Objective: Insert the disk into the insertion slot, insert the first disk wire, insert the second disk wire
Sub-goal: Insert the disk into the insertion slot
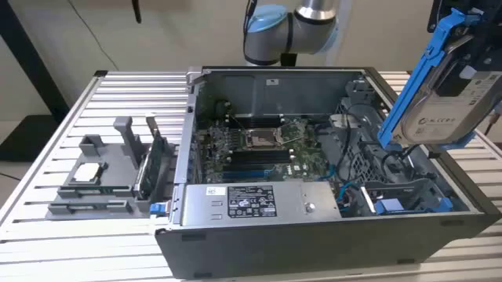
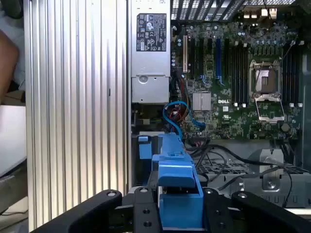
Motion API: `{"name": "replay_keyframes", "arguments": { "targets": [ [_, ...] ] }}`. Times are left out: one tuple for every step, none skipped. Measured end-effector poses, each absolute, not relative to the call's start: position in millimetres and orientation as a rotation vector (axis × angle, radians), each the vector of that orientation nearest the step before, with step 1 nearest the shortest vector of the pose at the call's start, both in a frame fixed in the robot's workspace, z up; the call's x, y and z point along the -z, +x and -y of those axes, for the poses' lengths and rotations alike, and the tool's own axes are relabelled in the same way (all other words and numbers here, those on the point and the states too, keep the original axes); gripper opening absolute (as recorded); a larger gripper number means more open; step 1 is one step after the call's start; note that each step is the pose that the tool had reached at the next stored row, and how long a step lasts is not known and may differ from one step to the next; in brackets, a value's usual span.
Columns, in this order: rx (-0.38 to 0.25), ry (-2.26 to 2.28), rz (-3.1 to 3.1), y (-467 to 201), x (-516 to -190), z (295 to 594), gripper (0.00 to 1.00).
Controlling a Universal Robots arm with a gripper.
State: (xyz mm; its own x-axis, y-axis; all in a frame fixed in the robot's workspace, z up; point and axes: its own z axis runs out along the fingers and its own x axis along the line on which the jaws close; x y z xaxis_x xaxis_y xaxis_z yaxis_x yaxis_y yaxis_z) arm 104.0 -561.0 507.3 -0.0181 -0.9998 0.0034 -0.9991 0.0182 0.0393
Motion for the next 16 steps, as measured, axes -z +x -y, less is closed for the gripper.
{"name": "replay_keyframes", "arguments": {
  "targets": [
    [0.04, 2.18, 2.22, 104.0, -507.3, 561.0, 0.33],
    [0.04, 2.18, 2.22, 104.0, -507.3, 561.1, 0.33],
    [0.04, 2.18, 2.22, 104.0, -507.3, 561.1, 0.33],
    [0.04, 2.18, 2.22, 104.0, -507.3, 561.1, 0.33],
    [0.04, 2.18, 2.22, 104.2, -507.2, 561.1, 0.33],
    [0.04, 2.18, 2.22, 104.3, -507.1, 561.3, 0.33],
    [0.04, 2.18, 2.22, 104.6, -507.0, 561.5, 0.33],
    [0.04, 2.18, 2.22, 104.7, -506.9, 561.9, 0.33],
    [0.04, 2.18, 2.22, 104.8, -506.8, 562.0, 0.33],
    [0.04, 2.18, 2.22, 104.8, -506.7, 562.1, 0.33],
    [0.04, 2.18, 2.22, 104.9, -506.5, 562.3, 0.33],
    [0.04, 2.18, 2.22, 105.0, -506.4, 562.7, 0.33],
    [0.04, 2.18, 2.22, 105.0, -506.3, 563.0, 0.33],
    [0.04, 2.18, 2.22, 105.1, -506.2, 563.2, 0.33],
    [0.04, 2.18, 2.22, 105.1, -506.1, 563.4, 0.33],
    [0.04, 2.18, 2.22, 105.1, -506.1, 563.7, 0.33]
  ]
}}
